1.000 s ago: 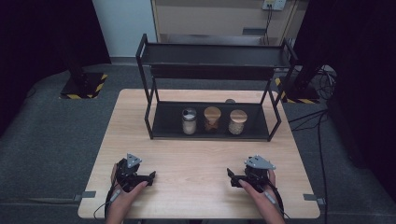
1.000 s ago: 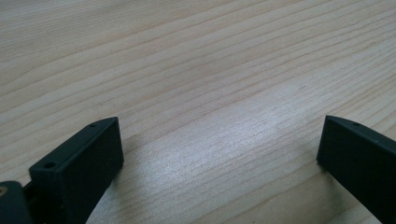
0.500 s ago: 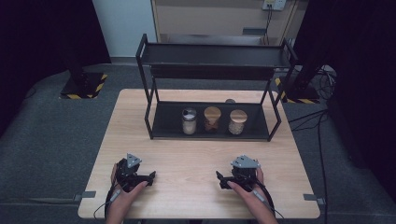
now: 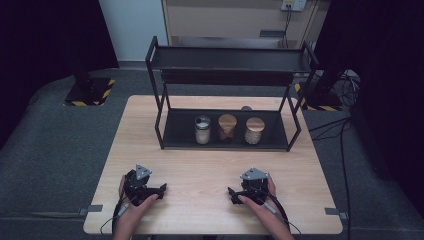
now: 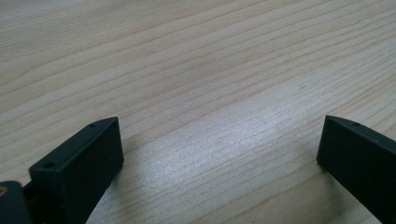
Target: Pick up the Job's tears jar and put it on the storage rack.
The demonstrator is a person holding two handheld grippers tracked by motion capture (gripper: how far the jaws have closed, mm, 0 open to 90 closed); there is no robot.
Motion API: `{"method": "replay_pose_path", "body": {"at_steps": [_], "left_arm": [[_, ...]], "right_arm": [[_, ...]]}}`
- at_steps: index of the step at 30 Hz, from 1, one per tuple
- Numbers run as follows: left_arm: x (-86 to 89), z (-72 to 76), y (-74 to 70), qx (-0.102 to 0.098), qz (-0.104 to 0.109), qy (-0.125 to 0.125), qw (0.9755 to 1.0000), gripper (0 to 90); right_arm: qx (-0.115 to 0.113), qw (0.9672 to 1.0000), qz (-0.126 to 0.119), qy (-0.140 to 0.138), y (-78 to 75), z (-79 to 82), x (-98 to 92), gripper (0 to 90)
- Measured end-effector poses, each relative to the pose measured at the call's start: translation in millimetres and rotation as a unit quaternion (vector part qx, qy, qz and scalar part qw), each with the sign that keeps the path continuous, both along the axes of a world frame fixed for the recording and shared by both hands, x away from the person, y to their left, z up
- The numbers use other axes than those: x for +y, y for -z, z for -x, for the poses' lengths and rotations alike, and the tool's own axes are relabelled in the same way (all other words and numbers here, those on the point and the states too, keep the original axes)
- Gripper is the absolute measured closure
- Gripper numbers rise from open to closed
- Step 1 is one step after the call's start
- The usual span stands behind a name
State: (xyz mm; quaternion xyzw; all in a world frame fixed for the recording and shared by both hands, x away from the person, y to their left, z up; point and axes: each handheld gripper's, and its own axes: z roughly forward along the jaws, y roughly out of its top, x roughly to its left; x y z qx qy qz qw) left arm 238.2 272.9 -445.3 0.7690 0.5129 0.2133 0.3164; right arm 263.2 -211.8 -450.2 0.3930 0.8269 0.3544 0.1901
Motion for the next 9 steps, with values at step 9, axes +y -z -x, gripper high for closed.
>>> {"method": "replay_pose_path", "body": {"at_steps": [9], "left_arm": [[-0.1, 0.1, 0.1, 0.0, 0.0, 0.0, 1.0, 0.0]], "right_arm": [[0.025, 0.9996, -0.009, 0.007, -1.7, -6.7, -0.7, 0.5]]}}
